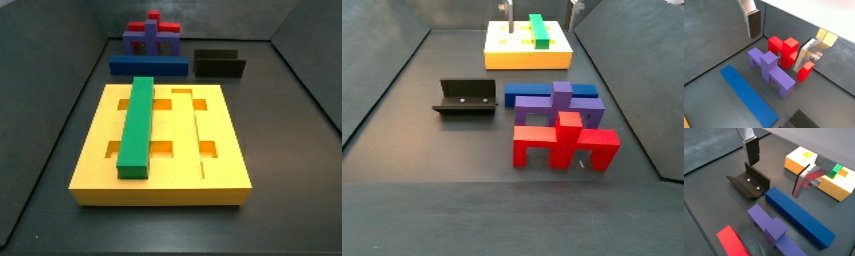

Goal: Pick up the blue object. Move up. Move to above the board. Insert the blue object.
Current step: Pick up the blue object.

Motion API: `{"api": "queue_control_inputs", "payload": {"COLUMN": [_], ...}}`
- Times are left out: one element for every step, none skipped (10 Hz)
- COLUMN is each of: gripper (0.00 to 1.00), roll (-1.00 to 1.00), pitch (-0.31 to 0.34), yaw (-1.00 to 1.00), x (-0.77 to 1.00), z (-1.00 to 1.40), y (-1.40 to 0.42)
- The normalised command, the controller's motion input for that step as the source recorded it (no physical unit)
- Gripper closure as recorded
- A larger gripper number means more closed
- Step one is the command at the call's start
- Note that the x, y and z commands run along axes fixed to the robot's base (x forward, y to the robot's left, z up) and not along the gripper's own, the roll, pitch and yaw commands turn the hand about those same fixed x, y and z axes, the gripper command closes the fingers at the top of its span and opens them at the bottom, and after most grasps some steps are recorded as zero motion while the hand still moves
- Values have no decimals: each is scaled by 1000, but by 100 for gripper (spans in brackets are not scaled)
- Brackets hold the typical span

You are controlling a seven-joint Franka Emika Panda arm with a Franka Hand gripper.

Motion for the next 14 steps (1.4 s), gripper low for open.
{"api": "queue_control_inputs", "payload": {"gripper": [0, 0, 0, 0, 0, 0, 0, 0, 0, 0, 0, 0, 0, 0], "roll": [0, -27, 0, -9, 0, 0, 0, 0, 0, 0, 0, 0, 0, 0], "pitch": [0, -33, 0, -69, 0, 0, 0, 0, 0, 0, -1, 0, 0, 0], "yaw": [0, -37, -17, -566, -949, -977, -1000, -1000, -1000, -1000, -1000, -1000, -1000, -997], "x": [0, -120, 151, 0, 6, 0, 0, 0, 0, 0, 0, 0, 0, 0], "z": [-17, 69, 51, -17, -80, -63, -80, -71, -83, -86, -100, -131, -151, -294], "y": [-9, 43, -20, -266, -243, -203, -151, -74, -49, -51, -71, -146, -140, -177]}}
